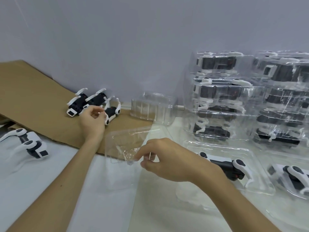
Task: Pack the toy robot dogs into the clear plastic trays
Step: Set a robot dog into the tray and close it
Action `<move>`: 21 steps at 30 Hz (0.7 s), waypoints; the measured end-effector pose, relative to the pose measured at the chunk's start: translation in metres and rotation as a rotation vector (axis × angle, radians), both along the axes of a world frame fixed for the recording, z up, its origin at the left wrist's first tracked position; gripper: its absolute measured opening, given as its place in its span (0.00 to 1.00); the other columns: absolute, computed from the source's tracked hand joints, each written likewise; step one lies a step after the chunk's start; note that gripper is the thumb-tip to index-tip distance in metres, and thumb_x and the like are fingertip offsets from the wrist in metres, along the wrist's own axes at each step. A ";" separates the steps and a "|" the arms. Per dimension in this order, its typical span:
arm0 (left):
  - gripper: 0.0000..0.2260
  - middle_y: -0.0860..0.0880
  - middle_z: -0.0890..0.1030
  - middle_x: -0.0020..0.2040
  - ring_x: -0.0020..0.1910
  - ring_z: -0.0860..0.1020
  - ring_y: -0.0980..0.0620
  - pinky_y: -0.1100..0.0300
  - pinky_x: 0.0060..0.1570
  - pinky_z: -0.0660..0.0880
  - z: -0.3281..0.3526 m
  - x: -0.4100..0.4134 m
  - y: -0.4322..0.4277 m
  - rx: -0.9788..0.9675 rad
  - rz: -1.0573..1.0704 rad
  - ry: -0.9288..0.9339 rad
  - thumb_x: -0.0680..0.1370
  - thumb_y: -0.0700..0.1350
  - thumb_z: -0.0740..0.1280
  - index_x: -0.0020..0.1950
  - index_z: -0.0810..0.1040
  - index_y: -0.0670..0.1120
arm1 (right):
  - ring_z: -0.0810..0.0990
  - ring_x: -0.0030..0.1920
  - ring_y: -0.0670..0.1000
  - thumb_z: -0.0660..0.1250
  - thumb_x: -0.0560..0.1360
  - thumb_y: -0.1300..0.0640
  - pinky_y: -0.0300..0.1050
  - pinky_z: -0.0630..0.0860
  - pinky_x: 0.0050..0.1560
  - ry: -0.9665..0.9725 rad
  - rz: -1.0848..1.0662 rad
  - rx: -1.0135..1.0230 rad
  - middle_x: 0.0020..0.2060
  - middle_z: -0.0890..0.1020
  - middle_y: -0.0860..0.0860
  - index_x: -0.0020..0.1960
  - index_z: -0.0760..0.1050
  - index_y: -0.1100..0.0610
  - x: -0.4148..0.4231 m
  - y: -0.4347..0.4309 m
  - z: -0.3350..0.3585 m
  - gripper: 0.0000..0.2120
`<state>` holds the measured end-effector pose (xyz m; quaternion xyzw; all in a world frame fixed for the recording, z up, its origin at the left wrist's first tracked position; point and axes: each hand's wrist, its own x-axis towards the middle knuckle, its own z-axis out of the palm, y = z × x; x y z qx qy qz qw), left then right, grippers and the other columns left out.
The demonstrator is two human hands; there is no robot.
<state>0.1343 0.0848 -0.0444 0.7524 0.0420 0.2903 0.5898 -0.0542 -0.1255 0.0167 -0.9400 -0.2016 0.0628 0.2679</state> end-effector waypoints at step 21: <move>0.08 0.51 0.83 0.39 0.39 0.83 0.54 0.59 0.37 0.81 0.118 -0.156 -0.047 -0.793 -0.463 0.126 0.81 0.38 0.65 0.45 0.74 0.49 | 0.66 0.73 0.52 0.77 0.68 0.61 0.47 0.62 0.70 -0.927 -0.247 0.161 0.72 0.70 0.47 0.75 0.66 0.51 -0.002 -0.031 0.027 0.39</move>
